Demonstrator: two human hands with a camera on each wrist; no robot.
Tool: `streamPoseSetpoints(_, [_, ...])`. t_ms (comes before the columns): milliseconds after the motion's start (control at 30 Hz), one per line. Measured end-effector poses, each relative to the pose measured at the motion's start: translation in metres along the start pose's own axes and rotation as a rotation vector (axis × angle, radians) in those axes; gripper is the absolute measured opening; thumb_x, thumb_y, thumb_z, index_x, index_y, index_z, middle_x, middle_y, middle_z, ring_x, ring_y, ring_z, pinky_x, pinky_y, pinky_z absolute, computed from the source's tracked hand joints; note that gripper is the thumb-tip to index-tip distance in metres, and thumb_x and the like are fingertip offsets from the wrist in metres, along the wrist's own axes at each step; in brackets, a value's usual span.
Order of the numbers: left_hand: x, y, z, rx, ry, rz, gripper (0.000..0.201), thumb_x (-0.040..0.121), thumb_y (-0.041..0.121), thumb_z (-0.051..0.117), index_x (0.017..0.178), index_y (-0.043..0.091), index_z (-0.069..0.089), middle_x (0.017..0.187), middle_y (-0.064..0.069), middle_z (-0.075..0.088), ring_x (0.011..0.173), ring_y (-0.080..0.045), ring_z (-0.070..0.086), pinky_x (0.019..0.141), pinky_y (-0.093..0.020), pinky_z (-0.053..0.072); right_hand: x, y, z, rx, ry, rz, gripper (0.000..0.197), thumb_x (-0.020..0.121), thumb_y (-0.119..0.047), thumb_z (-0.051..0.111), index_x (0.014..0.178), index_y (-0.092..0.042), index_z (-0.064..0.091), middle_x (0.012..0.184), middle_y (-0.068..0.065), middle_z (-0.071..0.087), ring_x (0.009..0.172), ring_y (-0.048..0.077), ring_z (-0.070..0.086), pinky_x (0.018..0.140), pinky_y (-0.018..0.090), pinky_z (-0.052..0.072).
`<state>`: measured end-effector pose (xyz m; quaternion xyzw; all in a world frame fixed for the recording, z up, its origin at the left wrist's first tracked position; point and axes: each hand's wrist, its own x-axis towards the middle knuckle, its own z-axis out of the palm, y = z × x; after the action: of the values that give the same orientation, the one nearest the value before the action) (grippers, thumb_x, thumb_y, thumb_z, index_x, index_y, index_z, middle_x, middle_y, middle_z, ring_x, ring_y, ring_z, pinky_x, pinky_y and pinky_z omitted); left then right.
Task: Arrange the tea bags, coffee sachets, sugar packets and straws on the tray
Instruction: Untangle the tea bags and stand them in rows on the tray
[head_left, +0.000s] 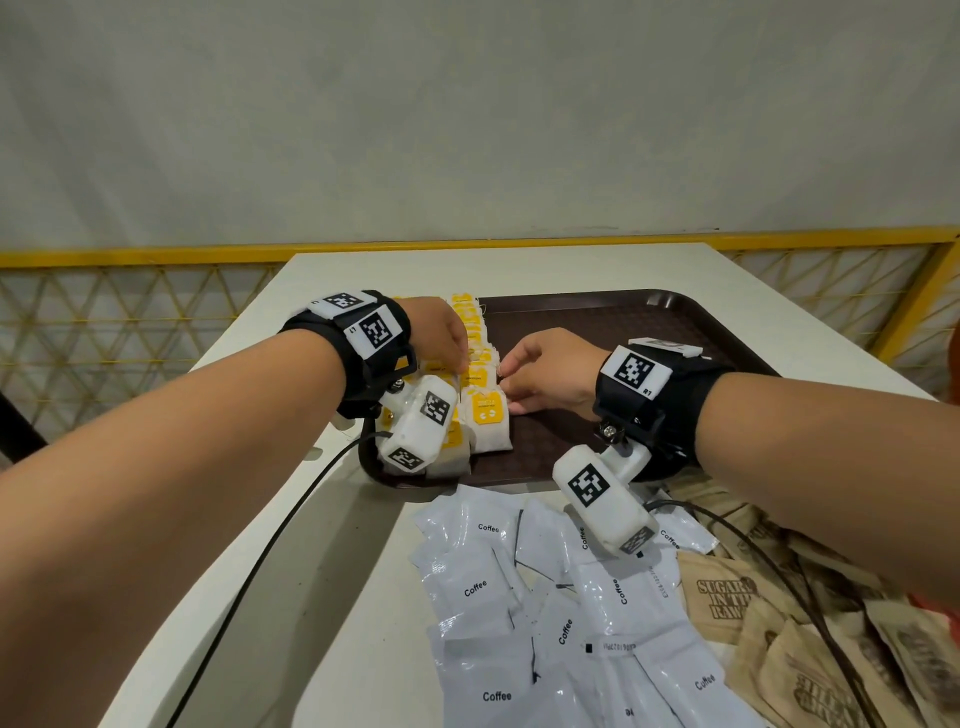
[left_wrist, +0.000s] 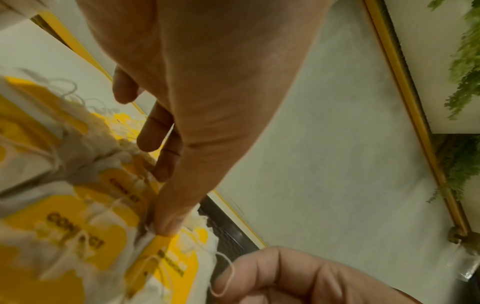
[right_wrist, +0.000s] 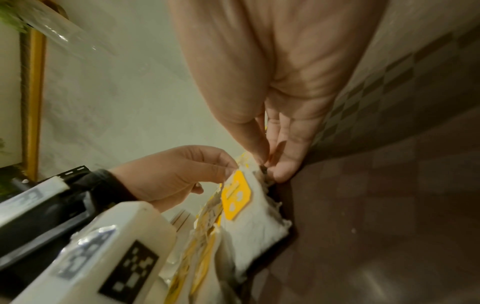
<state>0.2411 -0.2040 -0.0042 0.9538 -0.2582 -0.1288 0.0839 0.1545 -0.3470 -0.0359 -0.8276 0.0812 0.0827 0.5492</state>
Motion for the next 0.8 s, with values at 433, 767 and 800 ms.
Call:
streamPoseSetpoints(433, [-0.007,0.0,-0.011,-0.051,0.072,-0.017,0.021,0.083,0.038,0.07,0.078,0.018,0.064,0.078,0.005,0.058,0.077,-0.011,0.05,0.061,-0.021,0.037,-0.007,-0.001,-0.007,-0.007,-0.027,-0.016,0.021,0.081,-0.015,0.076,0.09,-0.009,0.058,0.078,0.008,0.064,0.063,0.013,0.059,0.057,0.025,0.053])
streamPoseSetpoints(767, [-0.018,0.008,-0.009,0.006,-0.147,-0.017,0.024,0.079,0.04,0.073,0.094,0.021,0.075,0.093,0.007,0.069,0.087,-0.009,0.056,0.086,-0.028,0.045,-0.008,0.006,0.0,0.12,-0.046,-0.033,0.025,0.078,0.007,0.072,0.089,-0.009,0.056,0.08,0.009,0.058,0.067,0.016,0.061,0.06,0.027,0.056])
streamPoseSetpoints(800, [-0.019,0.009,-0.009,0.014,-0.165,-0.015,0.023,0.079,0.039,0.074,0.094,0.022,0.075,0.096,0.006,0.07,0.089,-0.009,0.057,0.088,-0.029,0.046,-0.008,0.007,0.002,0.133,-0.05,-0.045,0.028,0.076,0.01,0.073,0.089,-0.008,0.056,0.079,0.009,0.056,0.067,0.016,0.061,0.057,0.025,0.055])
